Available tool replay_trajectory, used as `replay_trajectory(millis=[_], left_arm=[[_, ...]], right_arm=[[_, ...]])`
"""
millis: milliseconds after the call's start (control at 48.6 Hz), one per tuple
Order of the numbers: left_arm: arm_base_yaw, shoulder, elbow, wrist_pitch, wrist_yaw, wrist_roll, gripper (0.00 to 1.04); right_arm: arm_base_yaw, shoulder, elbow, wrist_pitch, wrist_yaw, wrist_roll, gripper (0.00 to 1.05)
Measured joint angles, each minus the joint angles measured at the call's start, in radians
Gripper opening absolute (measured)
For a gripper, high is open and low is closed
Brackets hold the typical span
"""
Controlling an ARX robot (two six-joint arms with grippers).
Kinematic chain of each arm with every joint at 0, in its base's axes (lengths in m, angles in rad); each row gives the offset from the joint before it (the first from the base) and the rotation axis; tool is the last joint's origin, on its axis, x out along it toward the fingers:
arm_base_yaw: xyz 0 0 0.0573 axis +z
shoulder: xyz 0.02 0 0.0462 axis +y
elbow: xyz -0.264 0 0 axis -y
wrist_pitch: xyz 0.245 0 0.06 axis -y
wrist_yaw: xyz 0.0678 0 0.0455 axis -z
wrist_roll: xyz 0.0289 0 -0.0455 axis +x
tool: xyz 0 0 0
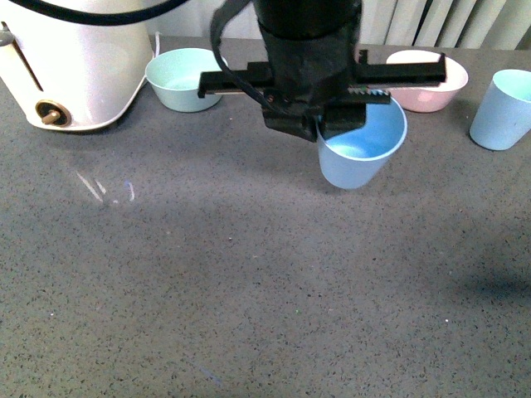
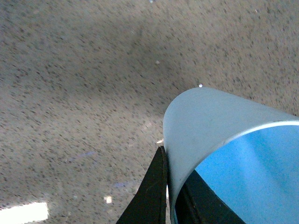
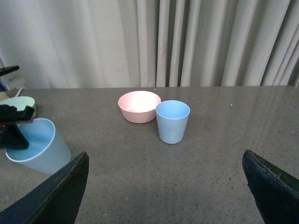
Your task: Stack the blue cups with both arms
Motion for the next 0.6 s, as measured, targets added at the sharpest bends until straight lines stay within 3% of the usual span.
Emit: replay_trajectory(millis=[185,453,597], left_arm=[[-0.061,0.025,-0.003,-0.005,-0.003,-0.017,0.02],[-0.085,0.077,-0.002,-0.012,-0.008,-0.027,0.03],[-0.085,0.091,0.014,-0.019,-0.009,-0.034,0.27]], right_arm=[[0.000,0.000,0.000,0.000,0.000,0.000,0.96],[0.000,0.000,0.000,0.000,0.000,0.000,0.96],[0.000,0.000,0.000,0.000,0.000,0.000,0.96]])
